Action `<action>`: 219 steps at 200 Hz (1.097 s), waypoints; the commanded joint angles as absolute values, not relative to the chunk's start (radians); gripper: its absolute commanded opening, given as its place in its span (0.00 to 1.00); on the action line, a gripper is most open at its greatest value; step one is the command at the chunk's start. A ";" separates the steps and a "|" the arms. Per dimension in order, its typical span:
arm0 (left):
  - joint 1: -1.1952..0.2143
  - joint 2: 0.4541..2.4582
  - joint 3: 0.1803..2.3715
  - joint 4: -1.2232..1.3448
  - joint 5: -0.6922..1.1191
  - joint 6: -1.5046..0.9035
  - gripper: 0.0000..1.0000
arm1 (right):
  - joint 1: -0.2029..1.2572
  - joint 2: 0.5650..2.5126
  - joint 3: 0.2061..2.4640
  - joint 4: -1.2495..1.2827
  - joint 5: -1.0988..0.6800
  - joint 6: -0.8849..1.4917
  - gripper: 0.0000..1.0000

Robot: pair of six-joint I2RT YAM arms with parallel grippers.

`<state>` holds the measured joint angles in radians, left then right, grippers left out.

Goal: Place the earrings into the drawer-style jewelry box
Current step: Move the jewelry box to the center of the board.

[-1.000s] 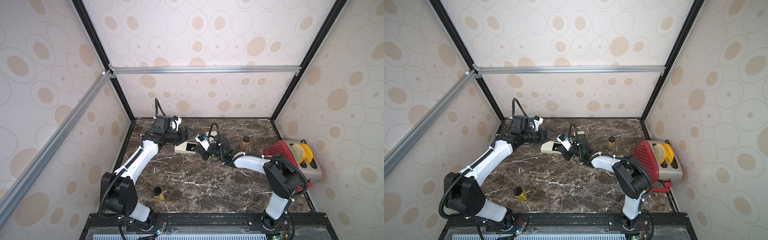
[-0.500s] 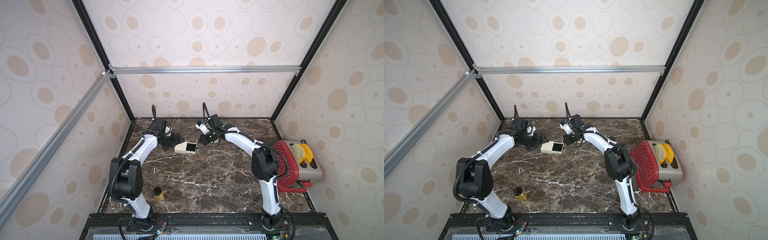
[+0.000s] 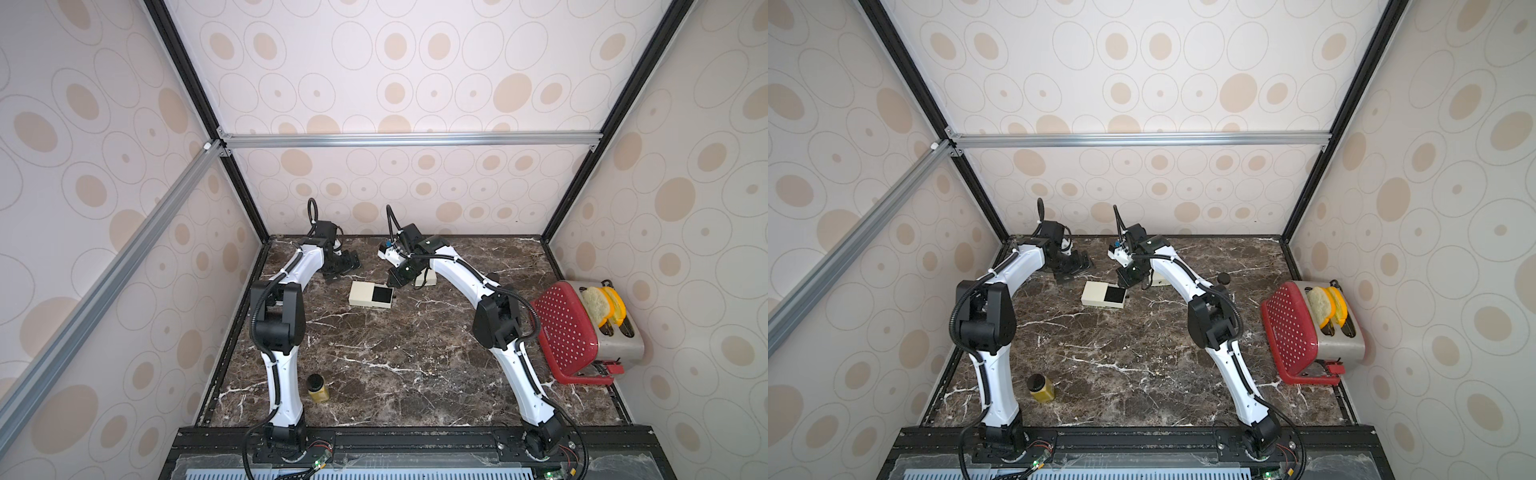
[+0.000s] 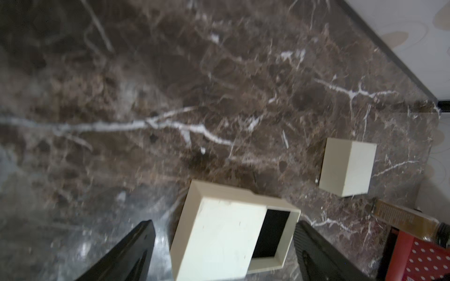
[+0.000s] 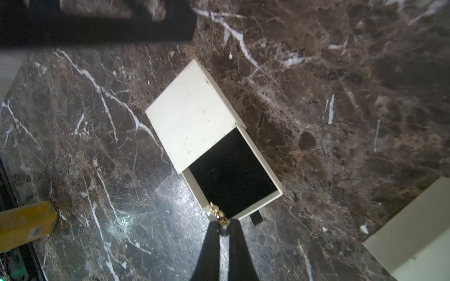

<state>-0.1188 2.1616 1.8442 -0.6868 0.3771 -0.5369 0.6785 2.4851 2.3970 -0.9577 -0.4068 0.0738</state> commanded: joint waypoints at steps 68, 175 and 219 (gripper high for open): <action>-0.208 2.489 2.229 -0.776 0.560 -0.420 0.90 | 0.668 2.374 2.226 -0.975 -0.396 0.013 0.00; -0.252 2.306 1.859 -0.641 0.635 -0.439 0.89 | 0.666 2.282 2.085 -0.921 -0.378 0.010 0.00; -0.290 2.303 1.846 -0.603 0.662 -0.445 0.89 | 0.666 2.273 2.071 -0.964 -0.375 0.005 0.00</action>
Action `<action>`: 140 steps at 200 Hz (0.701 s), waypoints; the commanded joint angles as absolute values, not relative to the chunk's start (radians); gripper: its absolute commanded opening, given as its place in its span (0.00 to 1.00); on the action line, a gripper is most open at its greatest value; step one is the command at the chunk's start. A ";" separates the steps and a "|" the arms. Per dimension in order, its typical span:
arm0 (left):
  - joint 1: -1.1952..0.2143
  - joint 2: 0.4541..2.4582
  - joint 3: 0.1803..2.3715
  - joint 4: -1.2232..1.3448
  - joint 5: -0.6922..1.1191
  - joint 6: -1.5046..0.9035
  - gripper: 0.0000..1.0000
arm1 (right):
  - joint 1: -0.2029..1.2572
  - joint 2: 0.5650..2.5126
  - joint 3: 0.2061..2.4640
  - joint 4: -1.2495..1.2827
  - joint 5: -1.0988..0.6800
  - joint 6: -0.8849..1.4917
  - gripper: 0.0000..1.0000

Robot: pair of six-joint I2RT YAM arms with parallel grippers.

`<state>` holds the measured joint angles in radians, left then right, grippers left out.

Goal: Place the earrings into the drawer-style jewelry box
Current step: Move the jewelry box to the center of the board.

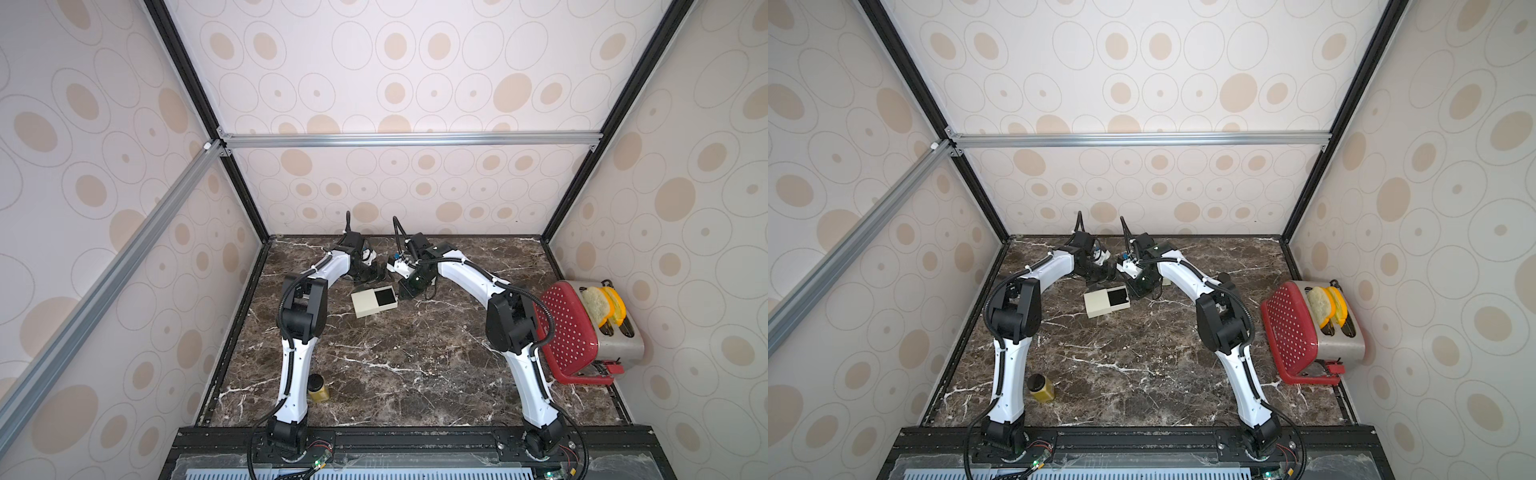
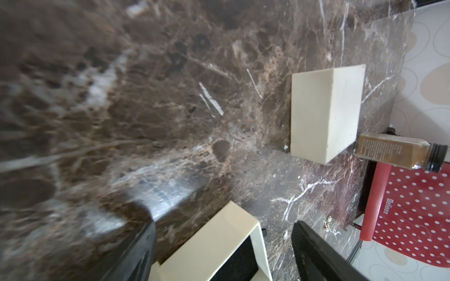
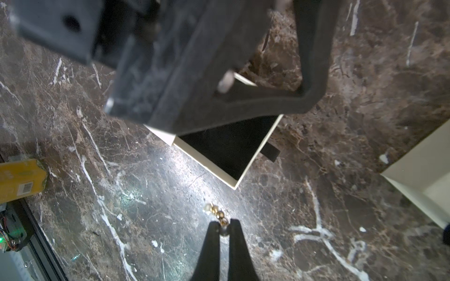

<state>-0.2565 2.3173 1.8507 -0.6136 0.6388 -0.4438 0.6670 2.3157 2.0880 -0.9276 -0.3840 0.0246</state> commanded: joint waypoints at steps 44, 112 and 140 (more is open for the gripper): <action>-0.319 2.311 1.849 -0.597 0.694 -0.447 0.89 | 0.664 2.254 2.038 -0.970 -0.376 0.006 0.00; -0.339 2.251 1.732 -0.506 0.737 -0.495 0.89 | 0.669 2.237 2.019 -0.990 -0.394 0.042 0.00; -0.338 2.255 1.760 -0.508 0.747 -0.503 0.89 | 0.668 2.233 2.018 -0.996 -0.396 0.040 0.00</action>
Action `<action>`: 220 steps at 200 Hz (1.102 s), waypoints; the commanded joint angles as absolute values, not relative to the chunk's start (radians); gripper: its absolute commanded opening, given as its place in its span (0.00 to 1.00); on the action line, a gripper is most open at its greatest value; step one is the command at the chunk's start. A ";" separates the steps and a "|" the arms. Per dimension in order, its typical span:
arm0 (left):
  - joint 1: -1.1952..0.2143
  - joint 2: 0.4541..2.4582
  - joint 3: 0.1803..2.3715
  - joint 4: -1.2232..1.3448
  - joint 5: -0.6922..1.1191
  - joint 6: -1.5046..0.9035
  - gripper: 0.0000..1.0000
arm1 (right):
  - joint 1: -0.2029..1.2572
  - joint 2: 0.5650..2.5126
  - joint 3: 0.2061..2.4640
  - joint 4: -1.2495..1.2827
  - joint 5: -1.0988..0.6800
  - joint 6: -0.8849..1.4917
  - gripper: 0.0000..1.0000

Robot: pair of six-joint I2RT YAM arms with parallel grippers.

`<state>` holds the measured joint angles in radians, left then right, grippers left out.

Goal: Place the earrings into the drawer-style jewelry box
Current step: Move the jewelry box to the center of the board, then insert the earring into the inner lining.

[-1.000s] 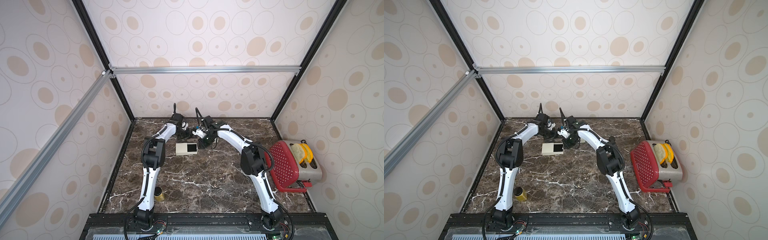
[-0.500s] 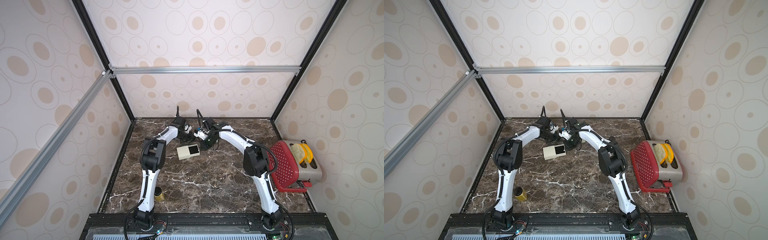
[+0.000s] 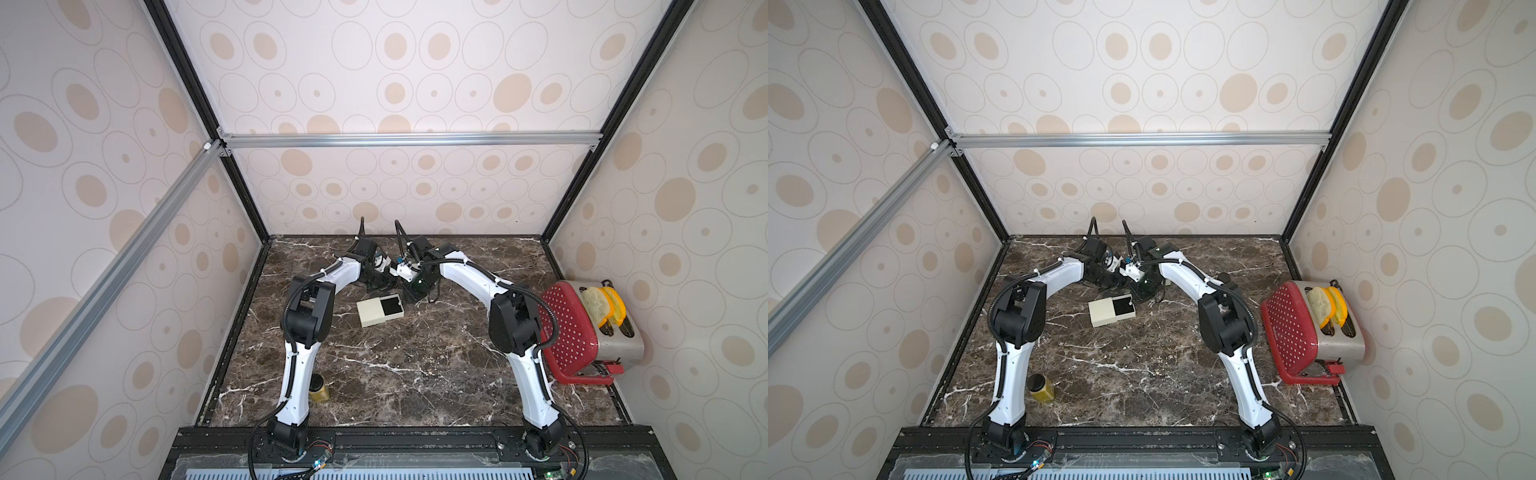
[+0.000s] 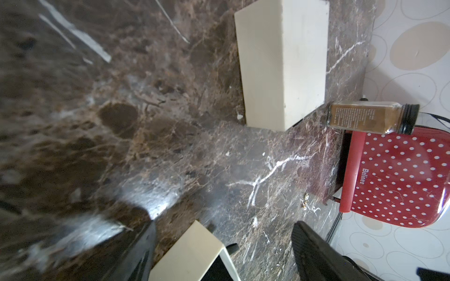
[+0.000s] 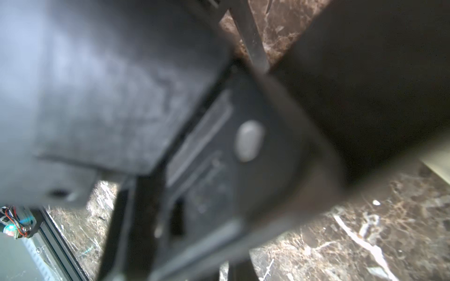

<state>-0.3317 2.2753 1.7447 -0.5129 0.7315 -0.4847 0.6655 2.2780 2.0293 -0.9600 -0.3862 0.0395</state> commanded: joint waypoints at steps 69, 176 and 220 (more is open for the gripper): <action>-0.362 2.277 1.765 -0.480 0.781 -0.533 0.90 | 0.667 2.171 1.945 -1.018 -0.373 0.023 0.00; -0.287 2.165 1.804 -0.483 0.635 -0.626 0.98 | 0.689 2.160 1.970 -1.083 -0.370 0.006 0.00; -0.244 2.055 1.712 -0.532 0.528 -0.614 0.99 | 0.713 2.309 2.201 -1.219 -0.308 0.006 0.00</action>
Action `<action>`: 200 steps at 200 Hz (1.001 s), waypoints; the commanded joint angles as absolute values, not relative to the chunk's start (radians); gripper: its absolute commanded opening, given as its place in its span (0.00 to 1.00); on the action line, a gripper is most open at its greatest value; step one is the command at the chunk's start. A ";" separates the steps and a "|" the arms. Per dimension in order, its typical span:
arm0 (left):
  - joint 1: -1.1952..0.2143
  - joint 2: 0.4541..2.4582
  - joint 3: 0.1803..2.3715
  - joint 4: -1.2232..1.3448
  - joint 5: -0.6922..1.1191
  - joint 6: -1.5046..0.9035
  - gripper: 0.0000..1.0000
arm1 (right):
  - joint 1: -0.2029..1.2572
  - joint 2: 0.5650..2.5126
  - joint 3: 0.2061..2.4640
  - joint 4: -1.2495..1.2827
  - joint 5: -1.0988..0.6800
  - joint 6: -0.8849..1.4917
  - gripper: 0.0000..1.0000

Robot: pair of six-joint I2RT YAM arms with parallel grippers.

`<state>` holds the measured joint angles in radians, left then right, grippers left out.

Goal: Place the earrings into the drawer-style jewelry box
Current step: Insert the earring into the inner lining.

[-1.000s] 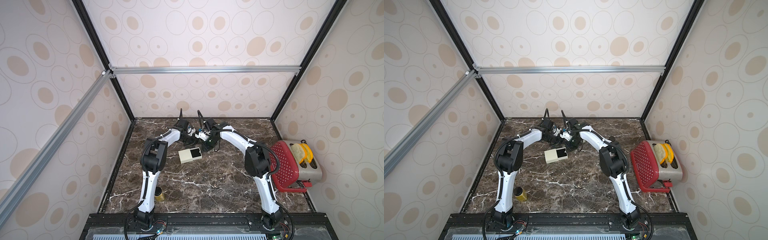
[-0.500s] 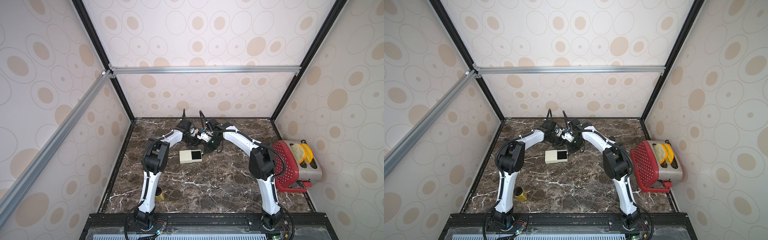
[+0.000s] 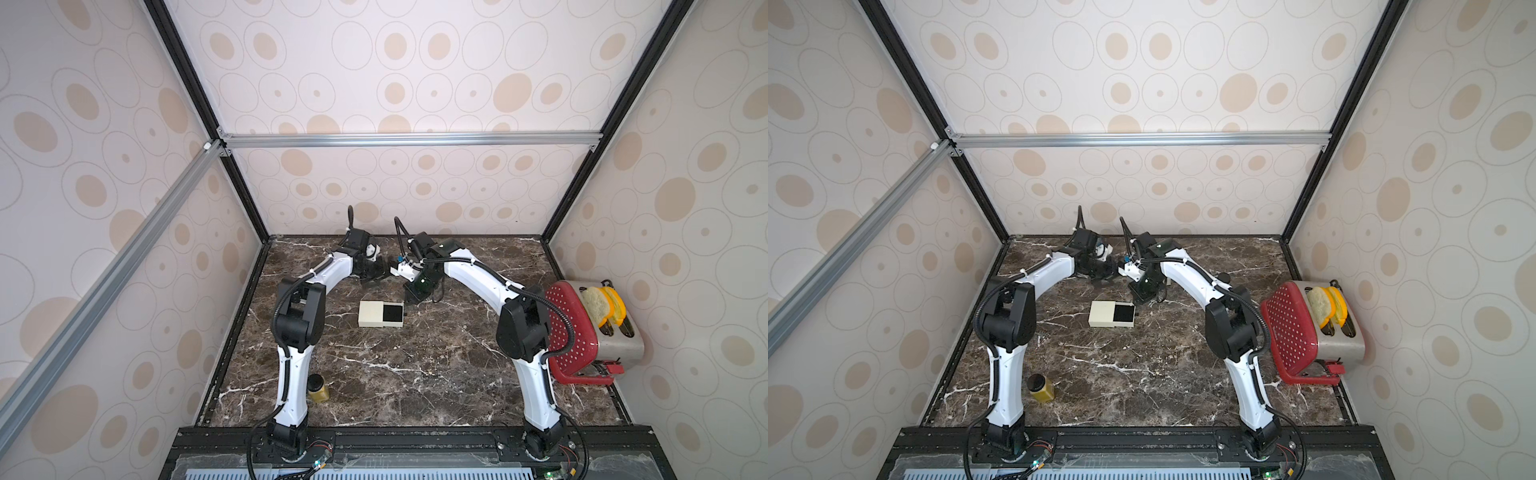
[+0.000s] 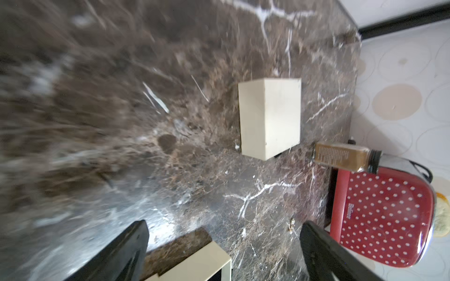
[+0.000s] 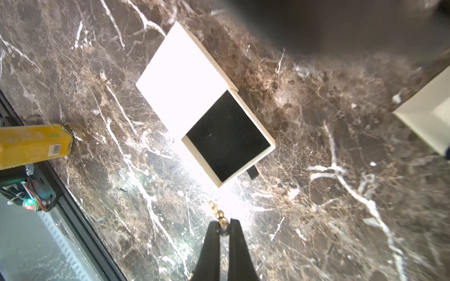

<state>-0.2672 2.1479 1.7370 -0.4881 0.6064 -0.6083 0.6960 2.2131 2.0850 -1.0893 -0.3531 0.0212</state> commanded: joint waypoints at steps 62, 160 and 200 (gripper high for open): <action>-0.207 1.947 1.567 -0.601 0.462 -0.536 0.99 | 0.743 2.503 2.508 -1.344 -0.291 0.031 0.00; -0.203 1.929 1.522 -0.615 0.475 -0.524 0.99 | 0.767 2.581 2.521 -1.305 -0.291 0.095 0.00; -0.203 1.934 1.520 -0.614 0.479 -0.523 0.99 | 0.770 2.613 2.536 -1.302 -0.302 0.107 0.00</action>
